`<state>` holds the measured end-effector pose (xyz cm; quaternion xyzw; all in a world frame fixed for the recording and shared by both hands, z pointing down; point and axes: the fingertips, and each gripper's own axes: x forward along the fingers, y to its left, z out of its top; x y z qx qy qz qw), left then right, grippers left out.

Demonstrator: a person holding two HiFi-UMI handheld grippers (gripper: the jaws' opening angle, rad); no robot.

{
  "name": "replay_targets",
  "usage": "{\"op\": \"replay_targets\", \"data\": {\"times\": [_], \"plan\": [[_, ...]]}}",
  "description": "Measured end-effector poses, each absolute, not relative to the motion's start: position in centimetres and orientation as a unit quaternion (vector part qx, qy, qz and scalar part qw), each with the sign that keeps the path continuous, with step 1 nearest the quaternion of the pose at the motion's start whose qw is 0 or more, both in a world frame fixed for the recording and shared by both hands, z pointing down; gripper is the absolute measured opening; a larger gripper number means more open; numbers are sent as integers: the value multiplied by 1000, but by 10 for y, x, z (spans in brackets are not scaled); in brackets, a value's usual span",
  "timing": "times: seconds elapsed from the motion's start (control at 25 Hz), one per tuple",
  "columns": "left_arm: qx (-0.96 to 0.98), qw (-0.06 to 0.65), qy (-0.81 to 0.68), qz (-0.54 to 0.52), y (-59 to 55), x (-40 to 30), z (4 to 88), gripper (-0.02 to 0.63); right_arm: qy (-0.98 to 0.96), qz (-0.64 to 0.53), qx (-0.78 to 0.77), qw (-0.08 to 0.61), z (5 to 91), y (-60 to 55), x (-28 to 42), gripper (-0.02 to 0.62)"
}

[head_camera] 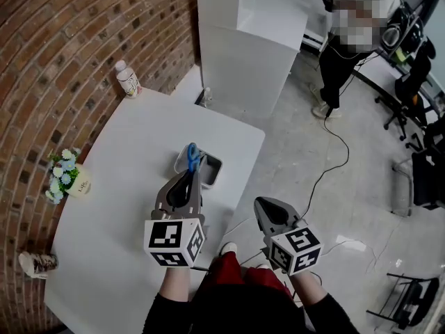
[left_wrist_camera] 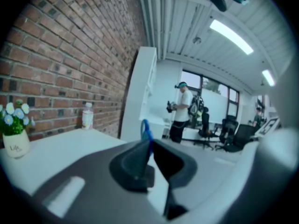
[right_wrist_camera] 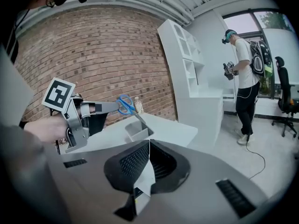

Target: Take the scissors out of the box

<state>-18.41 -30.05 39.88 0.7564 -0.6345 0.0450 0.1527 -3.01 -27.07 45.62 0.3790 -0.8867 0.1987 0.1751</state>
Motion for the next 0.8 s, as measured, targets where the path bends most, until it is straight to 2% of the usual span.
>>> {"op": "replay_targets", "data": {"times": [0.4, 0.8], "plan": [[776, 131, -616, 46, -298, -140, 376, 25, -883, 188, 405, 149, 438, -275, 14, 9], [810, 123, -571, 49, -293, -67, 367, 25, -853, 187, 471, 125, 425, -267, 96, 9]]}}
